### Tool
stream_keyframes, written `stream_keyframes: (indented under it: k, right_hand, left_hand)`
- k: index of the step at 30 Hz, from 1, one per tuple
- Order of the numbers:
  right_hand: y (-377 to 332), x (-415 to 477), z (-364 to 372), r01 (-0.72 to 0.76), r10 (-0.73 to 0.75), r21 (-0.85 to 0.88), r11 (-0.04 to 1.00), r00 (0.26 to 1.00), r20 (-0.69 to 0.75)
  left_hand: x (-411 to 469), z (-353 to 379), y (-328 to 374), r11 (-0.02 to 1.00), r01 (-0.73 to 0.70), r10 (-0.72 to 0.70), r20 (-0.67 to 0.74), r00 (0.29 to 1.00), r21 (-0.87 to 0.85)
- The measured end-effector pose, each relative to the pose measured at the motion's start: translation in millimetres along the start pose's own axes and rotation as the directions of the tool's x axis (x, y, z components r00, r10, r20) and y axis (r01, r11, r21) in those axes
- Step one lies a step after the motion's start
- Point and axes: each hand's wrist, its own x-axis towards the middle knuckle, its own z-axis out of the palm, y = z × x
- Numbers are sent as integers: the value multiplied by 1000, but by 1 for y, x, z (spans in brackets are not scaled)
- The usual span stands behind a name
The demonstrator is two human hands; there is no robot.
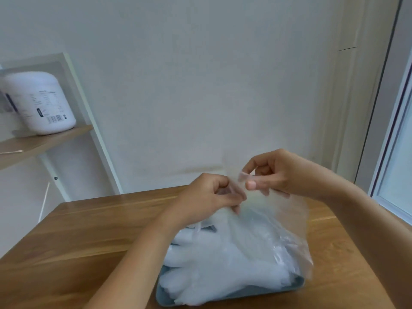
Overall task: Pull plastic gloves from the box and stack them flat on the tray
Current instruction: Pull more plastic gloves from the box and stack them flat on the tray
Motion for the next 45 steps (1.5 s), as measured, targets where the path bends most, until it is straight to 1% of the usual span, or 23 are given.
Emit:
stream_keyframes:
  k: [2,3,5,7,8,10,13,15,17,22,24,27,29,31,32,33,34,35,37,39,41,43,45]
  right_hand:
    - [1,-5,0,-81,91,-97,992,990,106]
    - [2,-7,2,-114,125,-89,989,984,129]
    - [3,-11,9,-131,121,58,990,982,148]
    - [4,-14,21,-148,114,251,957,982,148]
    - [3,-16,28,-176,138,311,934,980,140]
    - [5,-19,42,-239,204,352,905,970,135]
    - [15,-20,56,-293,265,366,883,956,126]
    - [24,-17,60,-302,289,335,892,953,90]
    - [34,-14,63,-308,305,264,914,951,56]
    - [62,-9,73,-313,313,-27,949,950,-1]
    - [74,-10,77,-295,292,-72,953,955,-48]
    - [92,-11,81,-272,262,-91,958,958,-114]
    - [100,-12,84,-281,267,-128,951,957,-112]
    - [106,-11,87,-295,282,-156,943,954,-100]
    - [109,-11,87,-298,286,-160,941,954,-96]
    - [112,-10,88,-298,286,-161,941,954,-94]
    - [113,-10,88,-296,284,-174,939,954,-93]
    - [115,-10,88,-293,280,-198,936,956,-91]
    - [117,-9,89,-294,280,-231,928,956,-90]
    - [117,-9,88,-296,279,-246,923,955,-100]
    - [117,-8,89,-301,283,-266,916,953,-105]
    - [117,-10,89,-335,314,-297,894,942,-118]
    - [115,-12,88,-359,303,-366,859,931,-202]
  left_hand:
    - [-9,-9,-5,996,48,-50,-27,998,-70]
    - [-13,-15,-7,994,75,-77,-19,997,-83]
    - [-23,-27,-12,990,135,-133,39,990,-32]
    - [-34,-40,-17,979,199,-203,112,973,48]
    - [-40,-46,-19,969,231,-243,146,959,90]
    - [-51,-57,-23,944,293,-319,198,927,150]
    - [-58,-73,-29,902,396,-426,218,878,169]
    - [-57,-81,-33,877,438,-475,221,852,197]
    - [-51,-84,-39,857,474,-511,210,834,204]
    - [-30,-70,-62,820,522,-556,108,824,235]
    - [-22,-63,-71,793,533,-577,84,812,295]
    - [-13,-56,-85,737,549,-610,39,791,393]
    - [-8,-53,-93,689,552,-604,-48,795,471]
    - [-6,-49,-97,631,555,-545,-199,814,542]
    - [-5,-44,-97,612,542,-466,-291,835,575]
    - [-6,-37,-94,618,514,-360,-367,858,595]
    - [-7,-29,-90,652,461,-242,-411,879,602]
    - [-8,-18,-84,699,387,-132,-423,896,601]
    - [-9,10,-75,744,227,22,-362,932,629]
    - [-12,42,-77,728,136,66,-266,962,672]
    - [-14,63,-90,709,122,15,-189,982,694]
    - [-16,72,-103,687,133,-84,-104,991,714]
    - [-18,72,-113,674,126,-147,-36,989,728]
